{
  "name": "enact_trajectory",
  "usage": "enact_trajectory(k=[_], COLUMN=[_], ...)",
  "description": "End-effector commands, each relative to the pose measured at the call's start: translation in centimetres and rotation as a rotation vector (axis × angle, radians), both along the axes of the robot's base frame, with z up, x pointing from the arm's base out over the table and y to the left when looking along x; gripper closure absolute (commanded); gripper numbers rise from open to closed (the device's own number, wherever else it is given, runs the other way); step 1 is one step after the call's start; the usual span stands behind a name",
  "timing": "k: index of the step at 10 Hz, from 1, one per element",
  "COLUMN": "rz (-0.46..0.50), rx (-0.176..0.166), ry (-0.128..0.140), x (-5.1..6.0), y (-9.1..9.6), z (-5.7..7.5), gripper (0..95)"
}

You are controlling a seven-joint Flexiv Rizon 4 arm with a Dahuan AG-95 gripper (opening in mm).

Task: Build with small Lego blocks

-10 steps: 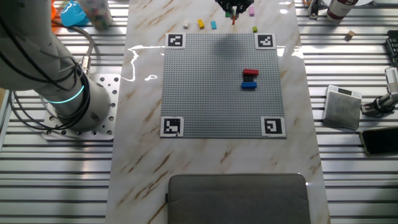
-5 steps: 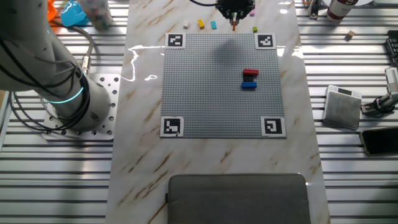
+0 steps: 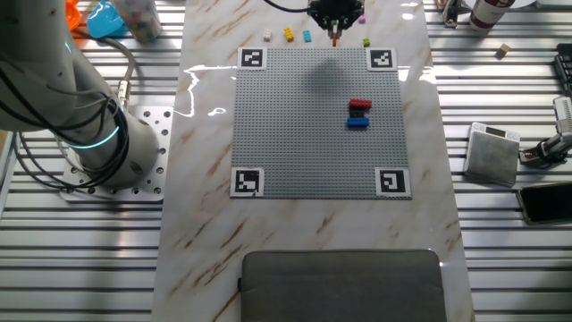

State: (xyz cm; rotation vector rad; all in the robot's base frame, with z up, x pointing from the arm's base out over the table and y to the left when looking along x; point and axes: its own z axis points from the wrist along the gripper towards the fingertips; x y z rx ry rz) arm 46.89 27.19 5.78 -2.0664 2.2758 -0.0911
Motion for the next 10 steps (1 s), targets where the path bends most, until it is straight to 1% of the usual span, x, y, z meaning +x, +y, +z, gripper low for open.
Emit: enact_trajectory(k=[1,2,5,6,8,9,10], rz=[-0.033,-0.07,-0.174,-0.222,-0.251,-0.238,-0.199], rx=[-0.01,-0.016,-0.004,0.002,0.006,0.009,0.003], ry=[0.01,0.009,0.0,-0.003,-0.002,0.002,0.009], x=[0.02,0.02,0.02,0.02,0.02,0.02,0.25], y=[0.04,0.04,0.04,0.04,0.04,0.04,-0.61], z=[-0.02,-0.02,-0.02,-0.02,-0.02,-0.02,0.1], gripper=[95.0,95.0,95.0,95.0,95.0,95.0,95.0])
